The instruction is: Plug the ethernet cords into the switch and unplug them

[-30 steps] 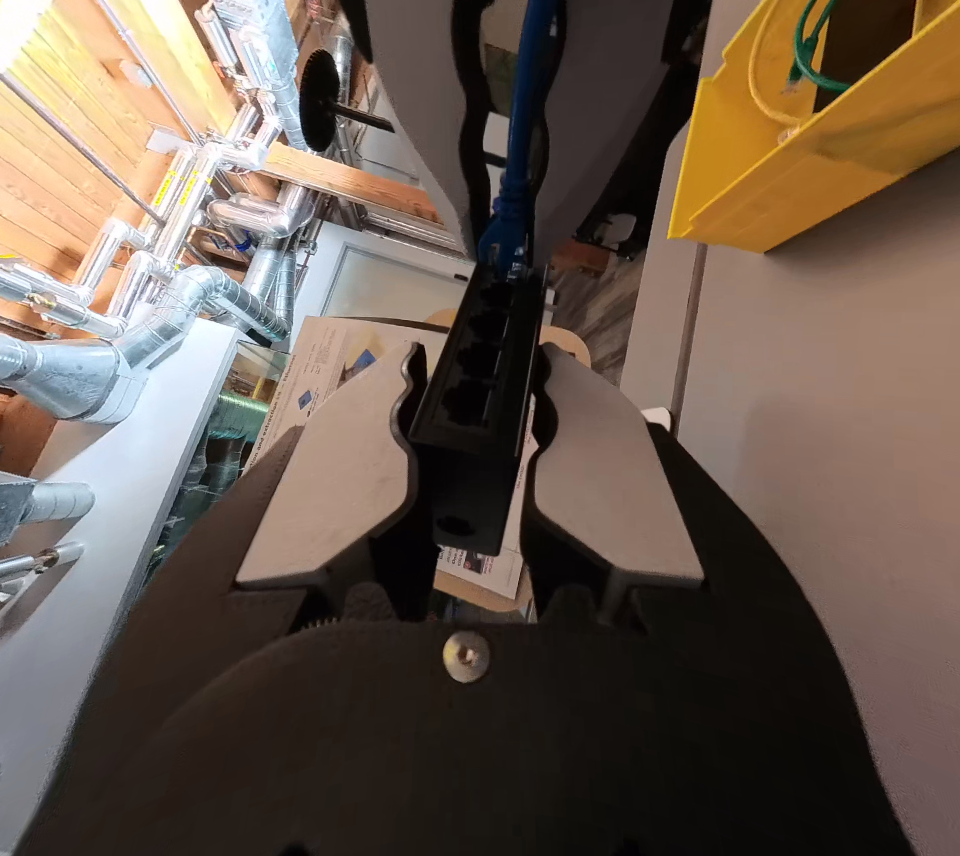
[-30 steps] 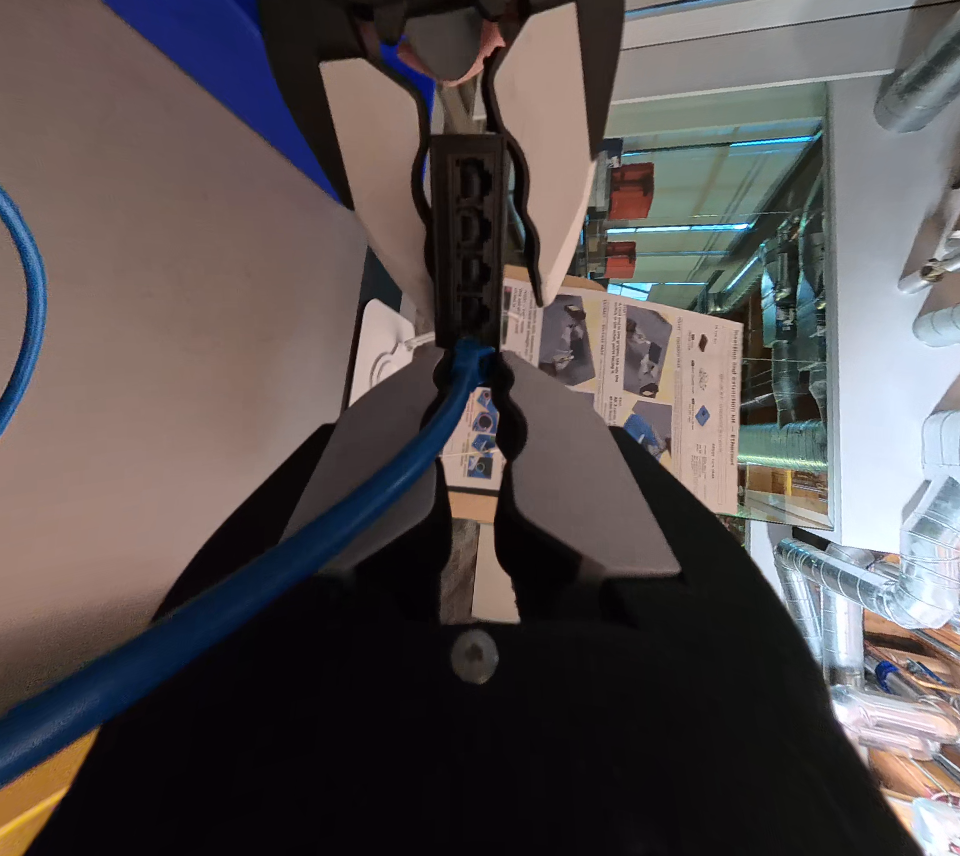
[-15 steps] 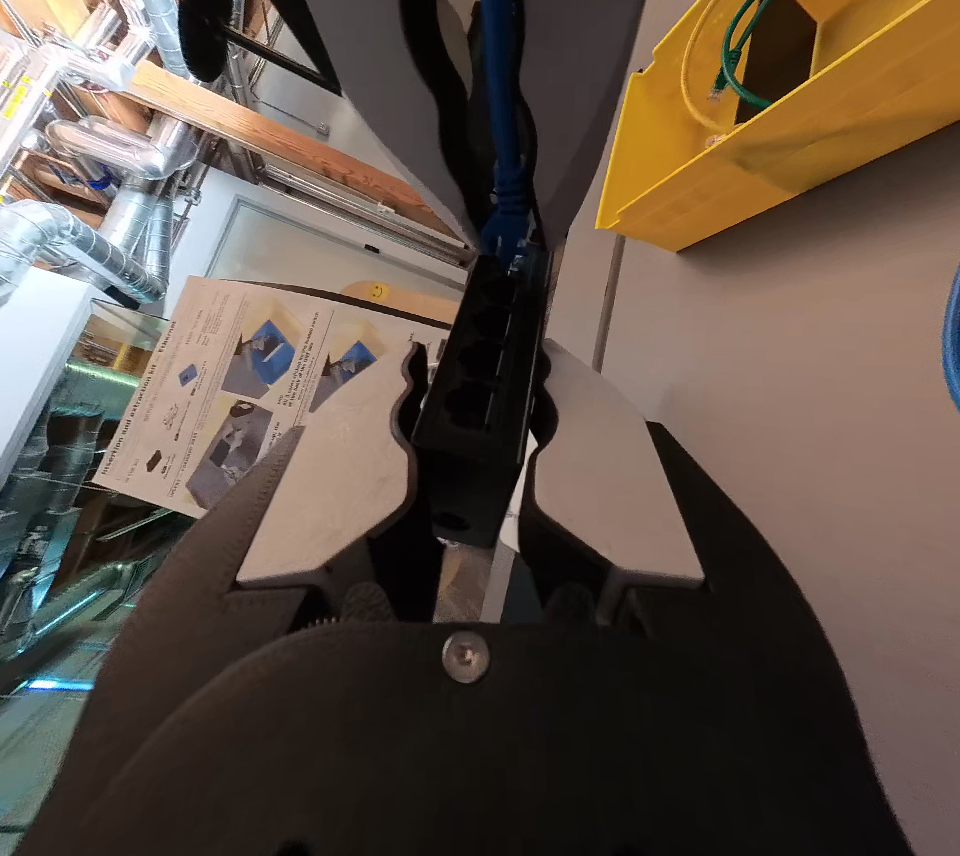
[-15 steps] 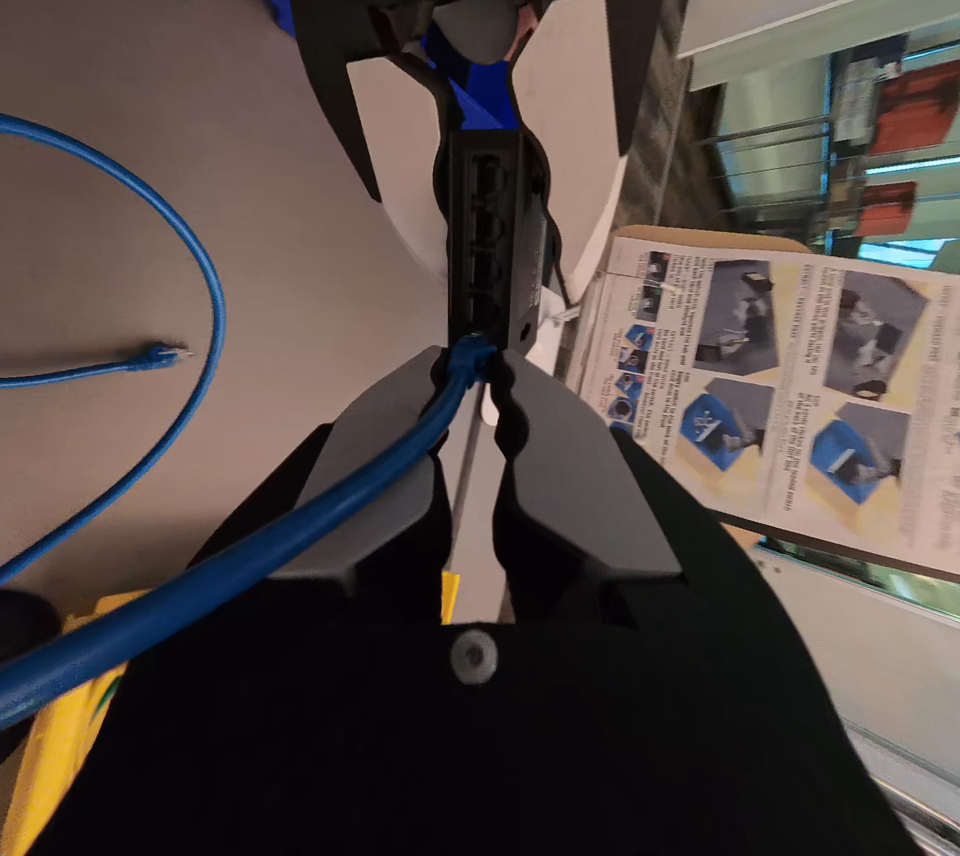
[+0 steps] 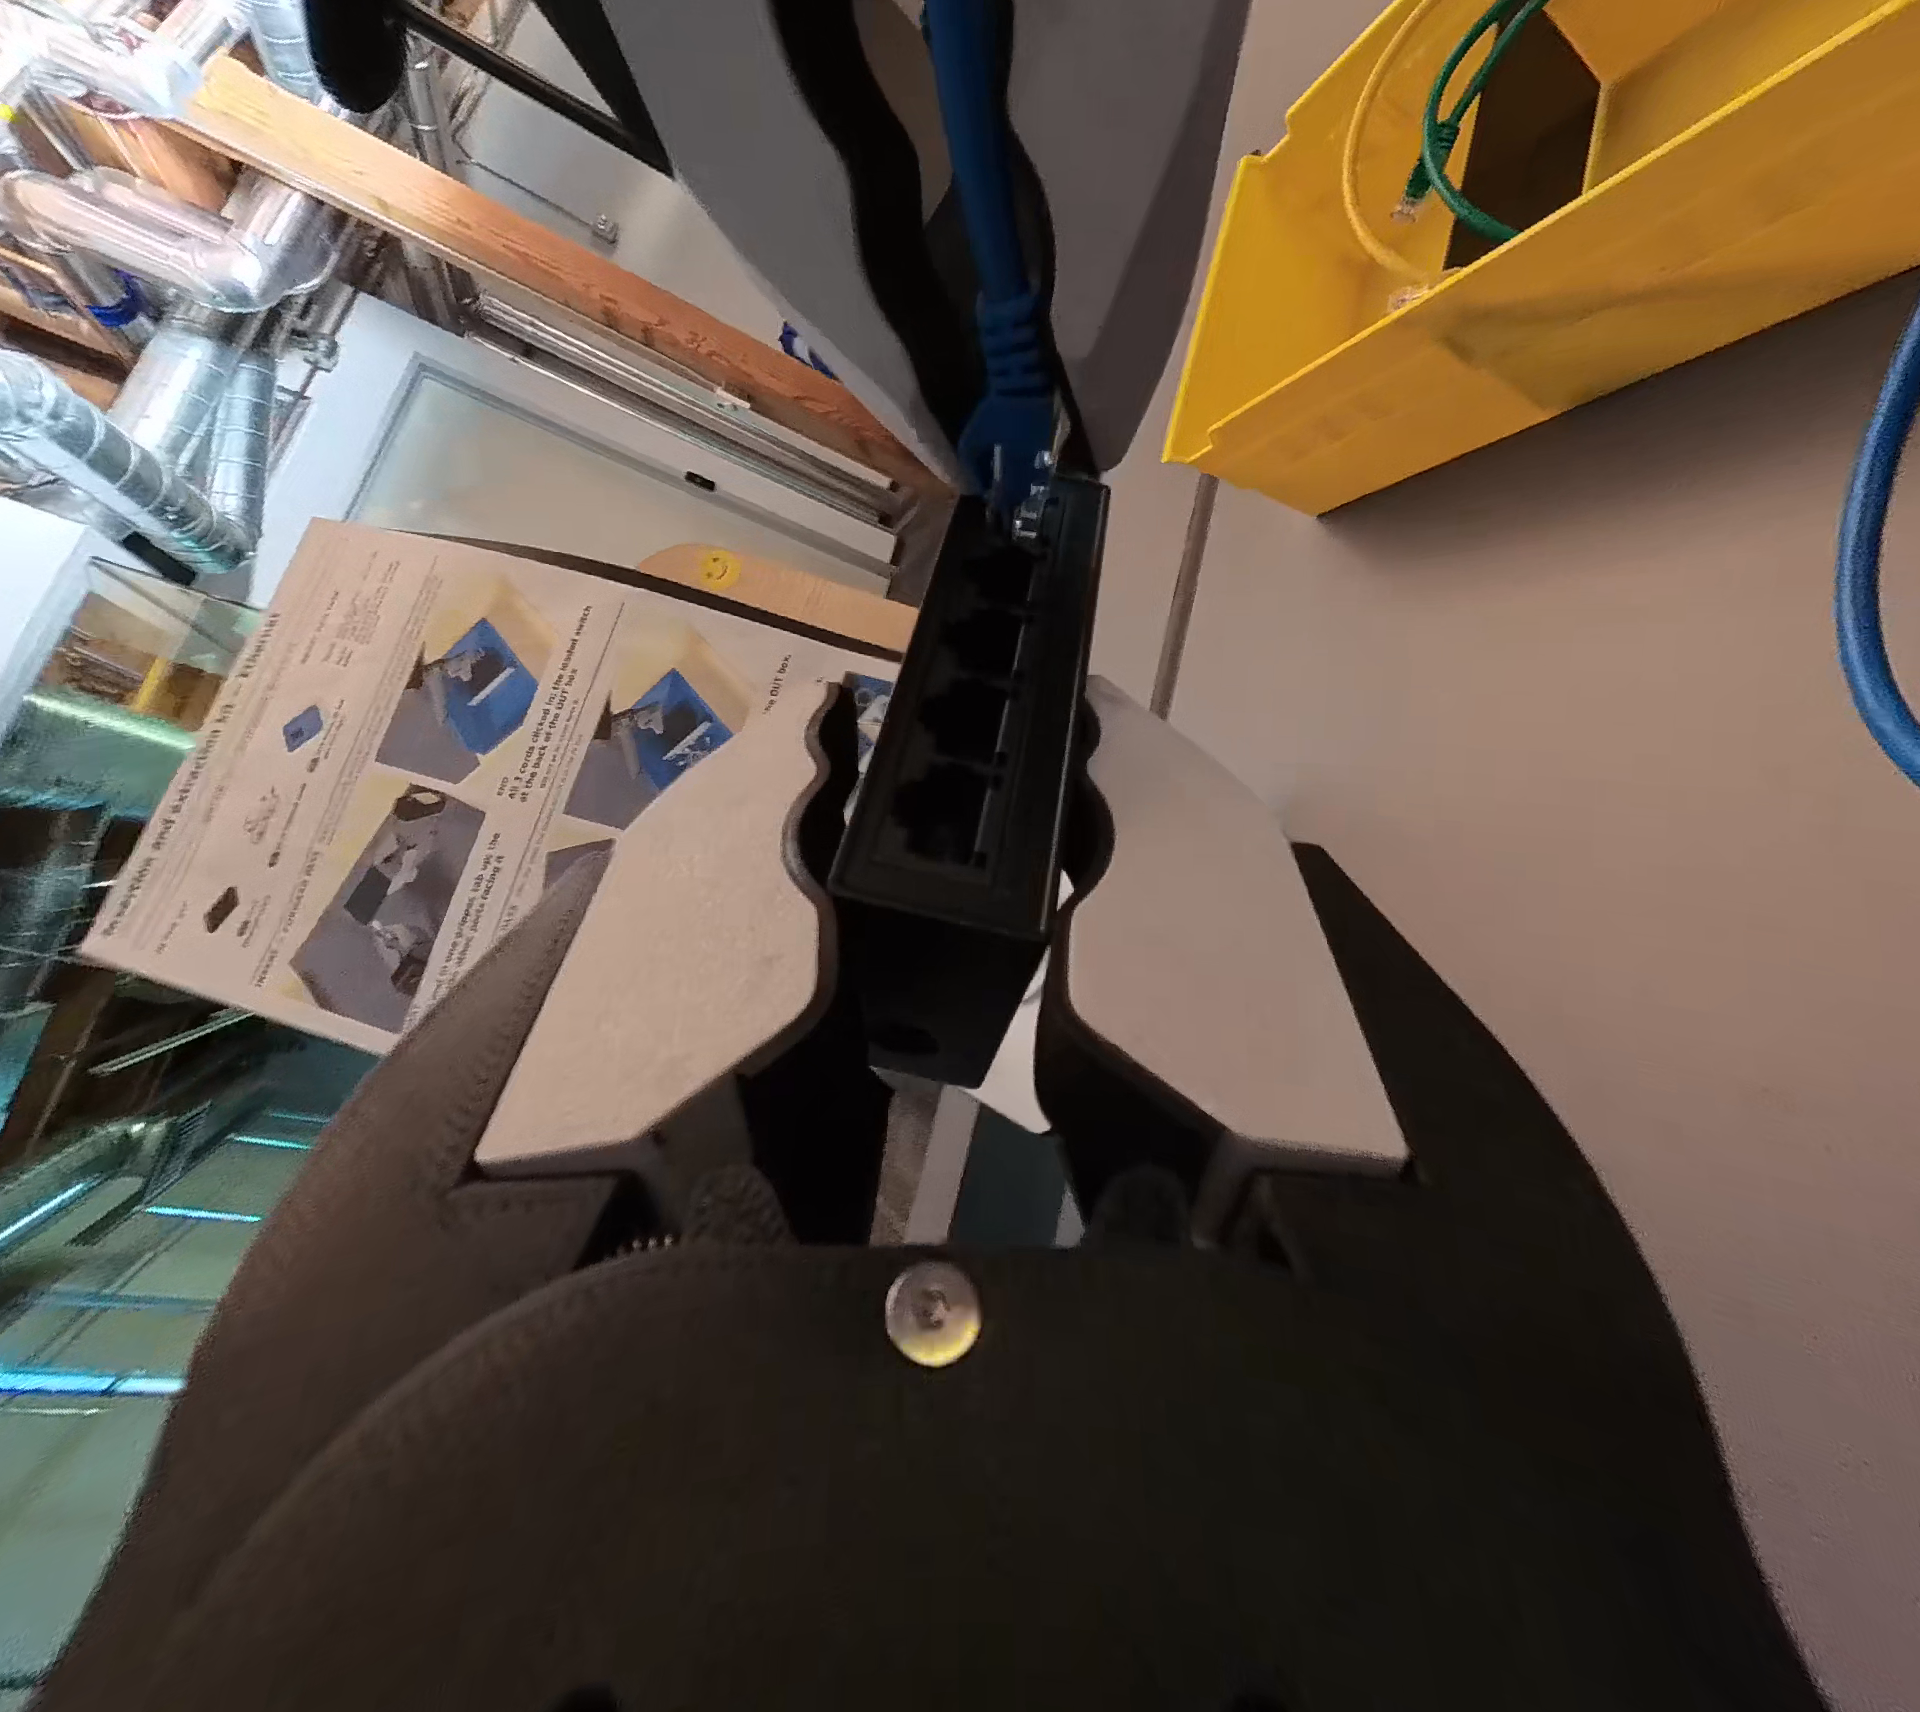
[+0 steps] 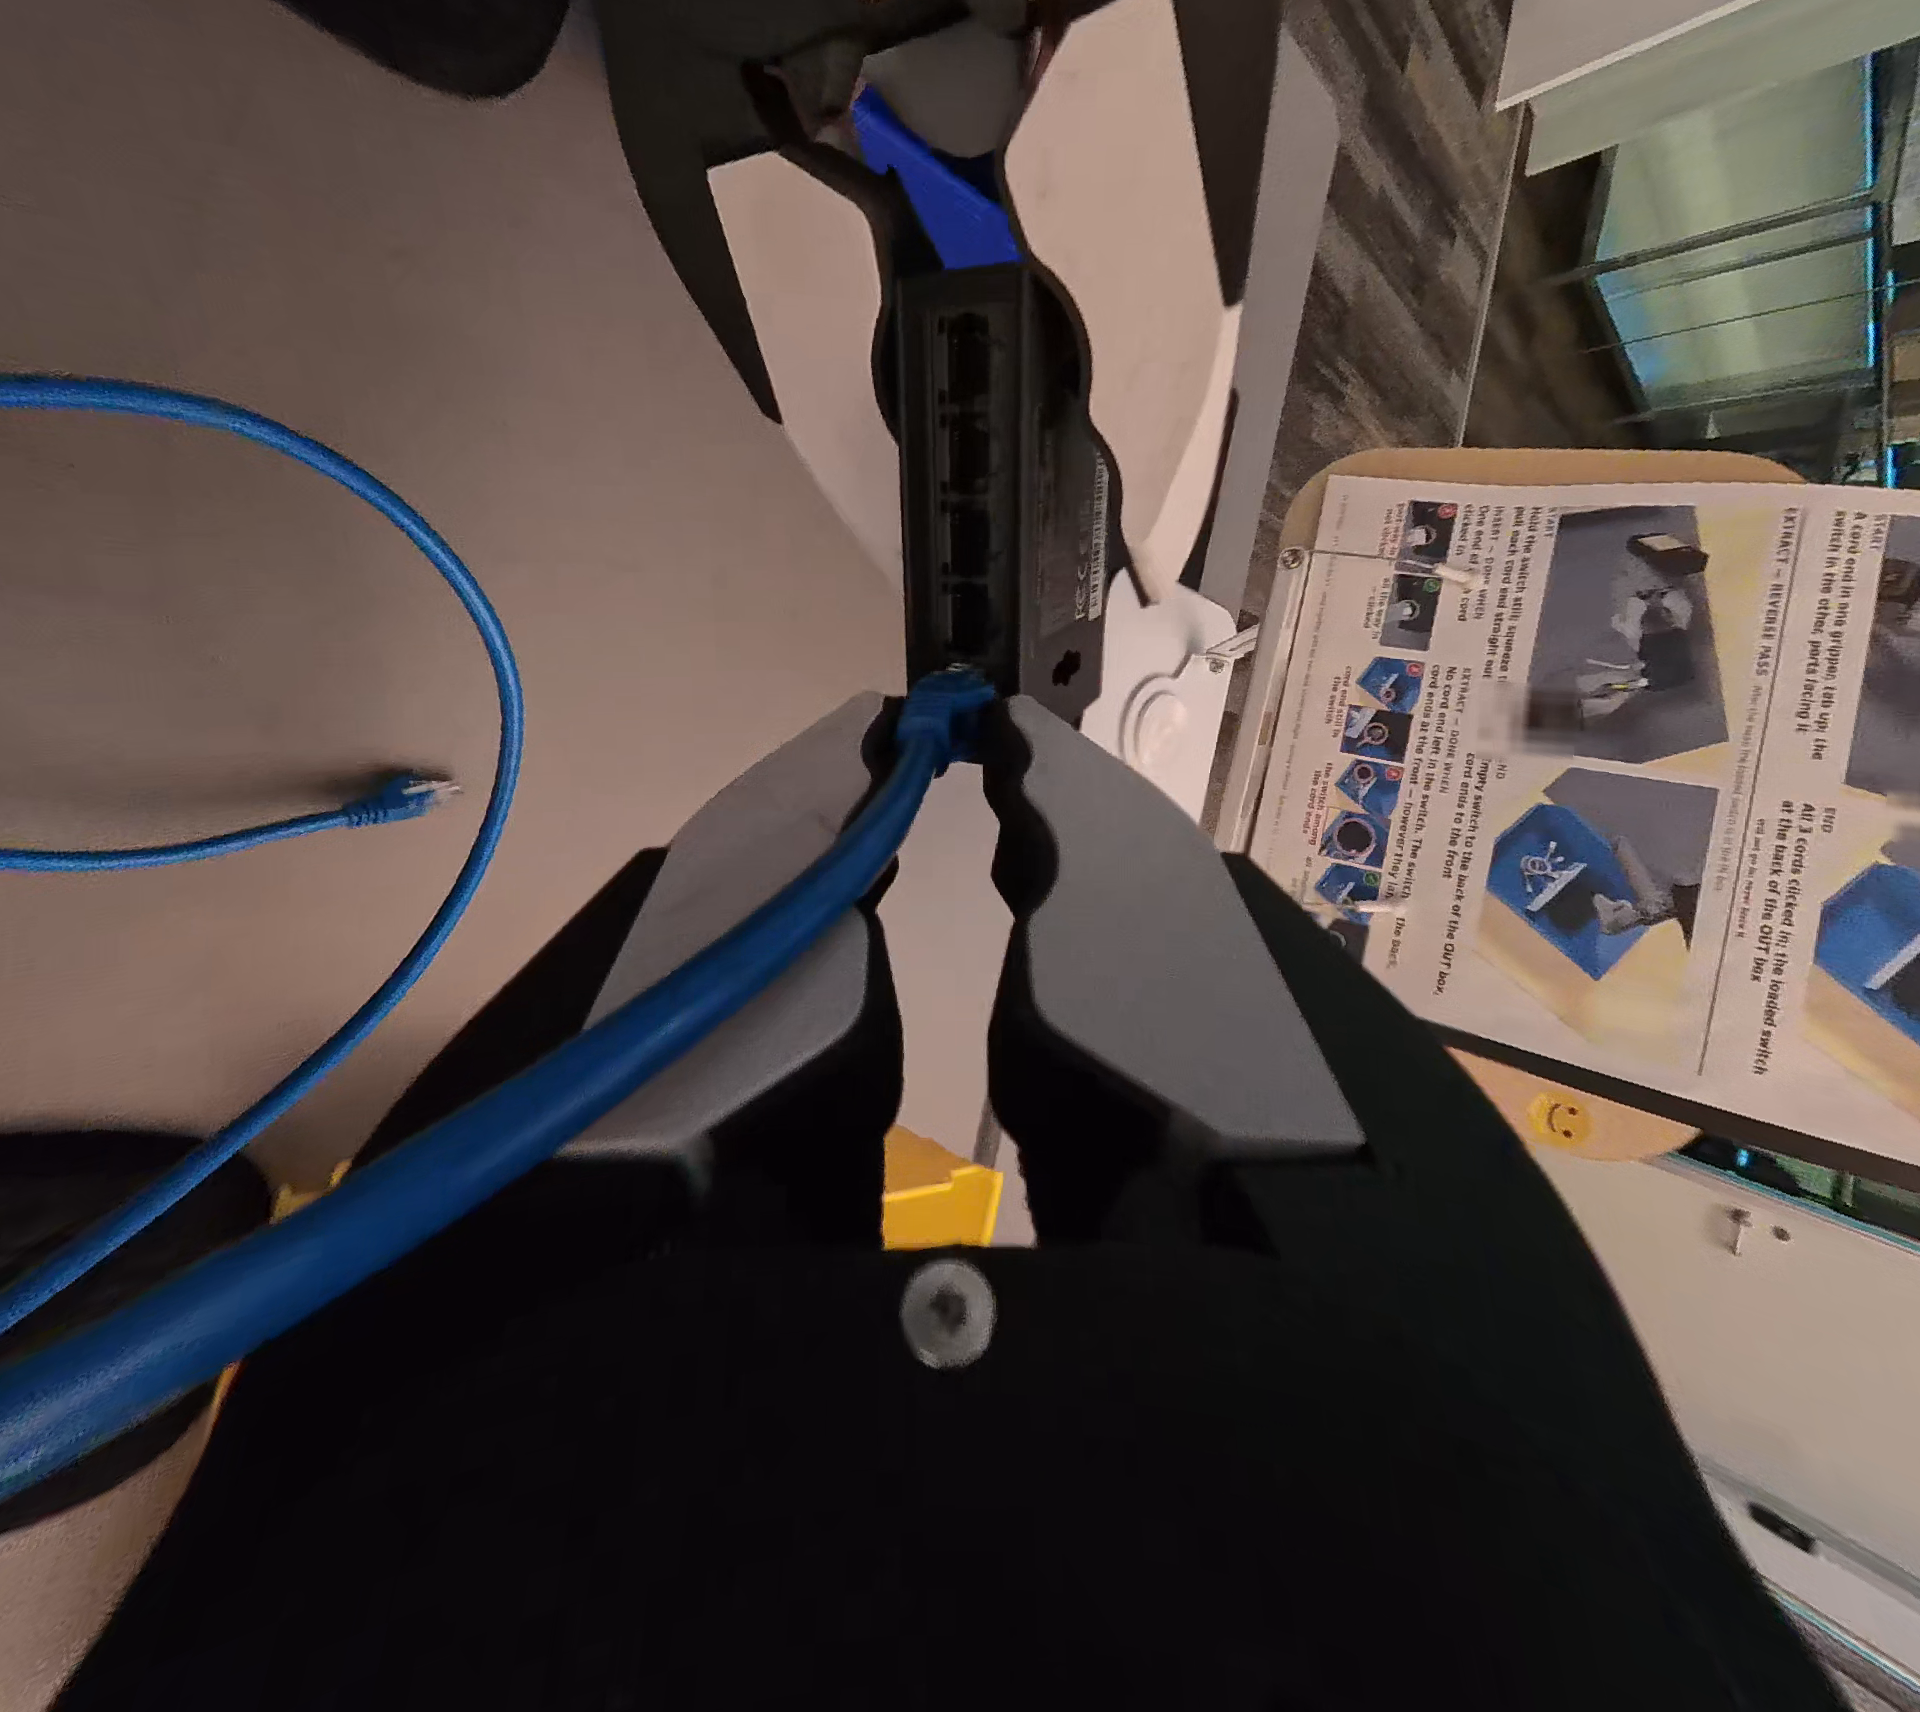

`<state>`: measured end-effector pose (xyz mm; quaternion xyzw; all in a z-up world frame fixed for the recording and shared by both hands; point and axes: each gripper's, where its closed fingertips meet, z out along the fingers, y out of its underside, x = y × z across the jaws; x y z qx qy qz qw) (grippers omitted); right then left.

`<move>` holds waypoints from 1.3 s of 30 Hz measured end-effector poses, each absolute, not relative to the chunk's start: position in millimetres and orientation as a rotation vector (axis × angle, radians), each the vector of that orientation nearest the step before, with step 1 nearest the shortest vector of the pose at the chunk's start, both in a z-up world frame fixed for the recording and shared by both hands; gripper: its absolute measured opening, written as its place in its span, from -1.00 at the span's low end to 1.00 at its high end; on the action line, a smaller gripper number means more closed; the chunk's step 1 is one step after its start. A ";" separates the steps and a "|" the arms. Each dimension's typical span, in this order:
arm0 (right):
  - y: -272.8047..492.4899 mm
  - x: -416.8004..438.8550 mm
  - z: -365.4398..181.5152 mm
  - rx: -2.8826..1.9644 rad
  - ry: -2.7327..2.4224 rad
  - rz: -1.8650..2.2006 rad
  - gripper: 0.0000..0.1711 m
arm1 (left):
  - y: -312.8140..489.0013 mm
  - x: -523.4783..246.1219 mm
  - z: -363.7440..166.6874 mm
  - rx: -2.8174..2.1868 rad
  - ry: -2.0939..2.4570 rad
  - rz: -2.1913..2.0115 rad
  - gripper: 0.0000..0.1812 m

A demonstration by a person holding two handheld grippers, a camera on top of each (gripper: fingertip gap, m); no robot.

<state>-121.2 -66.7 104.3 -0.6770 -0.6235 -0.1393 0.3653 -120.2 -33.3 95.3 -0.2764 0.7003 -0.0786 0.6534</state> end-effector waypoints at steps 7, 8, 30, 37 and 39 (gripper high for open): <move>-71.9 -115.0 93.7 -1.779 -1.641 -0.351 -0.83 | -37.8 -112.6 81.6 -0.643 1.653 -0.207 -0.59; -71.6 -114.7 94.3 -1.765 -1.643 -0.361 -0.83 | -38.3 -112.5 81.1 -0.642 1.655 -0.203 -0.59; -93.5 -73.4 -82.2 -2.436 -0.945 -0.423 -0.74 | 51.3 -204.4 152.4 -0.952 1.275 -0.141 -0.60; -125.0 -101.8 -84.1 -2.496 -0.734 -0.002 -0.67 | 54.9 -200.4 140.1 -0.982 1.327 -0.115 -0.60; -145.1 -176.9 -71.7 -2.318 -0.672 0.525 -0.54 | 55.2 -199.3 139.6 -0.982 1.329 -0.112 -0.59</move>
